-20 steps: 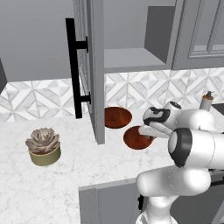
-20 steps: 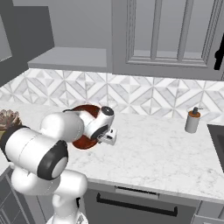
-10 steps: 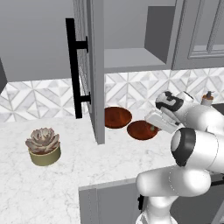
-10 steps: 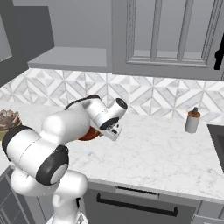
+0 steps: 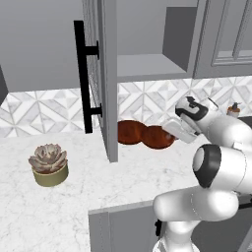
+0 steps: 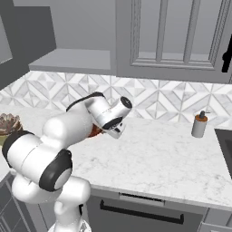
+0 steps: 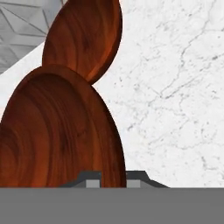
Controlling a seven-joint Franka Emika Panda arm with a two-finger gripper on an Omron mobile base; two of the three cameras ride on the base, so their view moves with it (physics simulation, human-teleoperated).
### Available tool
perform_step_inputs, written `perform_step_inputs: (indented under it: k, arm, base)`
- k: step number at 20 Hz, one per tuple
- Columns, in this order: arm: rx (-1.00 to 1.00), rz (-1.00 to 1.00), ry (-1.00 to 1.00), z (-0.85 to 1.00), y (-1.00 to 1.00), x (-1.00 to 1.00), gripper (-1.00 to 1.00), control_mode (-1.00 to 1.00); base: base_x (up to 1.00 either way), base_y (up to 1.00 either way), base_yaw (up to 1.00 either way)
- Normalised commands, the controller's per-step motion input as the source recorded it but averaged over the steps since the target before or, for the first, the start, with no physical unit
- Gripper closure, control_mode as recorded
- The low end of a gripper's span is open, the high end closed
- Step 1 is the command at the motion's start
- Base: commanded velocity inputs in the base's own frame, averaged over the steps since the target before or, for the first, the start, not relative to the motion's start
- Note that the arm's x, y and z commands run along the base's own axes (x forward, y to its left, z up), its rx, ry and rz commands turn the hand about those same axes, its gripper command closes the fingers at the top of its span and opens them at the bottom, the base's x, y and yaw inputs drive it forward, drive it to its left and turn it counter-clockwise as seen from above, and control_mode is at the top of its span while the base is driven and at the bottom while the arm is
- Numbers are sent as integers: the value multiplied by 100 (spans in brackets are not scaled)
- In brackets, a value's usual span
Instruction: Pick up the bowls on the counter and stack them on top of one another in the open cabinet. Place the smaller bowl on top of the larger bowl.
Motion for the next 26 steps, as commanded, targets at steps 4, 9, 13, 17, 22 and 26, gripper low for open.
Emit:
perform_step_inputs:
  k: [4,9,13,17,22,26]
  arm:
    - [2,0,-7,7,49,53,100,-100]
    - [15,0,0,10,40,59,100,-100]
    - [9,0,5,0,6,78,100,-100]
    - [0,0,3,0,19,72,100,-100]
    - [0,0,0,-15,5,30,100,-100]
    - [0,0,0,-39,0,11,100,-100]
  base:
    - [0,0,0]
    - [0,0,0]
    - [0,0,0]
    - [0,0,0]
    - [0,0,0]
    - [0,0,0]
